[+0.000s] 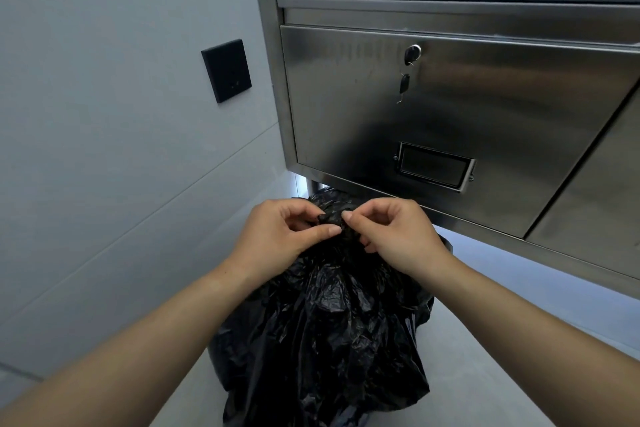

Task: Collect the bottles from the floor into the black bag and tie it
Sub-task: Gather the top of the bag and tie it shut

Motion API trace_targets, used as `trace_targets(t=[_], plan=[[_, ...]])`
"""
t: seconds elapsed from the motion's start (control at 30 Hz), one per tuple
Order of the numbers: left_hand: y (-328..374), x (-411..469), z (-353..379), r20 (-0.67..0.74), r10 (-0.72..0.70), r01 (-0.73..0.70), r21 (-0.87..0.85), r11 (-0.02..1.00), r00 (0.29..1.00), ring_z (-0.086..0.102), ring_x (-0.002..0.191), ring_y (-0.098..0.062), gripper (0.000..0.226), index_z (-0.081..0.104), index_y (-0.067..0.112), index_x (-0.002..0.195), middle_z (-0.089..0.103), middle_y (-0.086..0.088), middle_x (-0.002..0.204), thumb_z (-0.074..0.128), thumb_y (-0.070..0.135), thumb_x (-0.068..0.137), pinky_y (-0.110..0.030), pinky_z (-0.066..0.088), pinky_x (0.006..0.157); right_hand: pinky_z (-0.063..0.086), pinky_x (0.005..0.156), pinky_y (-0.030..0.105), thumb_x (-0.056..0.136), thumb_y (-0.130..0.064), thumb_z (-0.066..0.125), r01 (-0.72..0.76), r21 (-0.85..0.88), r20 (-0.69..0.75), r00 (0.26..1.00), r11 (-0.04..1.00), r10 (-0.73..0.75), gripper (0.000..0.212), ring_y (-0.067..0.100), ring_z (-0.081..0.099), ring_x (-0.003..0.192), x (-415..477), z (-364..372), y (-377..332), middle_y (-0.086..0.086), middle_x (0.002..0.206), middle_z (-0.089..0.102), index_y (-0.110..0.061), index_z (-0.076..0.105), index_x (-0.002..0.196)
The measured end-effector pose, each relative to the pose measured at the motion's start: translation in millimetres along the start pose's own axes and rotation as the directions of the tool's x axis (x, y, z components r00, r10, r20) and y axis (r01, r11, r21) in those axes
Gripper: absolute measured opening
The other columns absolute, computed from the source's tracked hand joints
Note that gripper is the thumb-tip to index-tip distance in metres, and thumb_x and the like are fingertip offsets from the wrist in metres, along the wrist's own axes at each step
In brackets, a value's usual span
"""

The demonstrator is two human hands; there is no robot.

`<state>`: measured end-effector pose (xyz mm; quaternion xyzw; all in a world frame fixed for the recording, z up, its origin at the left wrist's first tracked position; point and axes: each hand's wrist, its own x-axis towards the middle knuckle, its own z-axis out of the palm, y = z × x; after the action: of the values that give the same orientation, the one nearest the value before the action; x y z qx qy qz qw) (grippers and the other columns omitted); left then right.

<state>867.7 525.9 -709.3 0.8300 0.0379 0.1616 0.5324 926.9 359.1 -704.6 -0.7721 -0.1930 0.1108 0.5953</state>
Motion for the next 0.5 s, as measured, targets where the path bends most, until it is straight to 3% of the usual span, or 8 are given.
trace_targets(t=[0.07, 0.1, 0.2, 0.27, 0.37, 0.5], plan=[[0, -2, 3, 0.010, -0.018, 0.018, -0.036, 0.999, 1.000, 0.063, 0.057, -0.003, 0.032, 0.070, 0.027, 0.067, 0.072, 0.007, 0.065, 0.075, 0.054, 0.052, -0.016, 0.049, 0.058, 0.056, 0.060, 0.034, 0.077, -0.030, 0.072, 0.001, -0.005, -0.020, 1.000, 1.000, -0.001, 0.008, 0.010, 0.059, 0.051, 0, 2, 3, -0.007, 0.056, 0.065, -0.024, 0.069, 0.072], [-1, -3, 4, 0.006, -0.044, 0.045, -0.054, 0.998, 0.999, 0.064, 0.059, -0.006, 0.034, 0.070, 0.024, 0.068, 0.073, 0.003, 0.067, 0.075, 0.054, 0.052, -0.019, 0.051, 0.061, 0.056, 0.061, 0.035, 0.077, -0.028, 0.073, 0.032, -0.015, -0.037, 0.999, 0.999, -0.032, 0.004, 0.012, 0.060, 0.052, -1, 3, 4, -0.007, 0.061, 0.067, -0.027, 0.069, 0.079], [-3, -1, 6, -0.001, -0.142, 0.141, -0.093, 0.986, 0.990, 0.064, 0.066, -0.016, 0.038, 0.070, 0.013, 0.074, 0.074, -0.012, 0.076, 0.079, 0.046, 0.057, -0.036, 0.053, 0.071, 0.054, 0.064, 0.023, 0.081, -0.022, 0.069, 0.271, -0.150, -0.014, 0.961, 0.951, -0.276, 0.020, 0.007, 0.063, 0.064, -1, 0, 8, -0.012, 0.087, 0.068, -0.035, 0.070, 0.096], [-3, 0, 5, -0.008, -0.184, 0.182, -0.114, 0.977, 0.983, 0.061, 0.060, -0.011, 0.027, 0.070, 0.012, 0.072, 0.073, -0.008, 0.068, 0.080, 0.036, 0.063, -0.028, 0.052, 0.064, 0.048, 0.070, 0.012, 0.086, -0.024, 0.063, 0.423, -0.260, 0.107, 0.906, 0.868, -0.409, 0.024, 0.003, 0.062, 0.079, -2, -1, 10, -0.014, 0.102, 0.064, -0.026, 0.068, 0.109], [-2, 0, 6, -0.029, -0.220, 0.210, -0.196, 0.958, 0.975, 0.055, 0.046, -0.002, 0.016, 0.069, 0.022, 0.057, 0.066, 0.005, 0.052, 0.079, 0.024, 0.069, -0.013, 0.044, 0.048, 0.038, 0.091, 0.009, 0.086, -0.041, 0.057, 0.507, -0.416, 0.281, 0.861, 0.755, -0.424, 0.045, -0.001, 0.052, 0.104, -2, -1, 18, -0.011, 0.121, 0.057, -0.024, 0.055, 0.128], [-2, -3, 1, -0.036, -0.260, 0.246, -0.224, 0.943, 0.965, 0.055, 0.049, -0.005, 0.018, 0.066, 0.019, 0.056, 0.065, 0.004, 0.055, 0.080, 0.020, 0.068, -0.014, 0.046, 0.050, 0.035, 0.105, 0.040, 0.087, -0.042, 0.057, 0.501, -0.506, 0.267, 0.865, 0.703, -0.425, 0.048, 0.014, 0.041, 0.126, -4, 8, 27, -0.006, 0.131, 0.054, -0.028, 0.049, 0.132]])
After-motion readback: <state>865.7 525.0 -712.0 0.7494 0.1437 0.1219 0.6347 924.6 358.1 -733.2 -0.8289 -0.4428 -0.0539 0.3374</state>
